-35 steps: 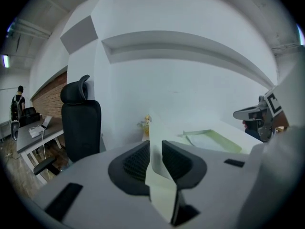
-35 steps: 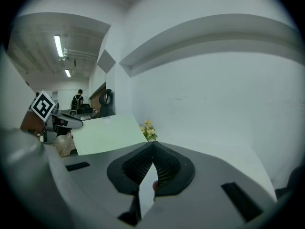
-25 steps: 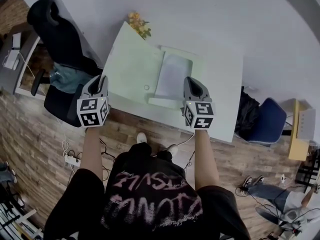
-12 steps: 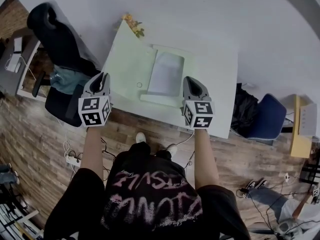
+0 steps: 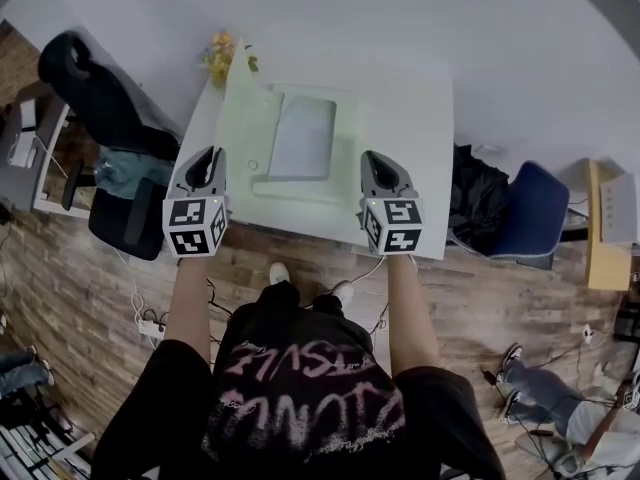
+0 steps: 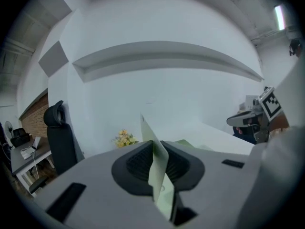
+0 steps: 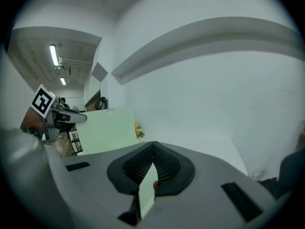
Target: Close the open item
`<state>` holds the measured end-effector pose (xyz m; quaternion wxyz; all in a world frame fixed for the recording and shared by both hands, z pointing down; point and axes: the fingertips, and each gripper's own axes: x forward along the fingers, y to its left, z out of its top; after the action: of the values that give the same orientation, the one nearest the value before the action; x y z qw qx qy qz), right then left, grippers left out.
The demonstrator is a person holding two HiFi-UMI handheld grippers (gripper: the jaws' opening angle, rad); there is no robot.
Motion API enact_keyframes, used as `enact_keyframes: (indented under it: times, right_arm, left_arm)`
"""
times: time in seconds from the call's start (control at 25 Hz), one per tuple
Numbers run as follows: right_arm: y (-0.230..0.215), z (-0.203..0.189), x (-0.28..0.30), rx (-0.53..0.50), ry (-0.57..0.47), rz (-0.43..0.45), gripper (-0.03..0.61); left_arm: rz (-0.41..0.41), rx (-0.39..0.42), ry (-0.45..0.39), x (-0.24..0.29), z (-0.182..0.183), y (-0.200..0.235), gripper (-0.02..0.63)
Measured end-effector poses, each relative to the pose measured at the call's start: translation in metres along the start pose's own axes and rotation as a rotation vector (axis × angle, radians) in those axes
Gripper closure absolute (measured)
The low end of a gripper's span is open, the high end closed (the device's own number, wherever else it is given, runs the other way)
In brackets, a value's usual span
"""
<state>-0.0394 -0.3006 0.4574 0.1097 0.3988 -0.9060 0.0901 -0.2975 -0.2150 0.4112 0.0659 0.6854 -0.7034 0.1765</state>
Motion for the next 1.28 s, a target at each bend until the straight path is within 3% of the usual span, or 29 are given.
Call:
enact_keyframes:
  times: [0.6, 0.84, 1.28]
  right_arm:
    - [-0.050, -0.030, -0.040, 0.033, 0.023, -0.027, 0.566]
    - [-0.065, -0.040, -0.052, 0.051, 0.034, -0.048, 0.566]
    - [-0.085, -0.062, -0.072, 0.084, 0.065, -0.099, 0.566]
  left_arm:
    - [-0.125, 0.119, 0.034, 0.026, -0.001, -0.114, 0.540]
    - [-0.179, 0.202, 0.072, 0.035, -0.010, -0.154, 0.534]
    - [-0.295, 0.259, 0.158, 0.055, -0.043, -0.209, 0.512]
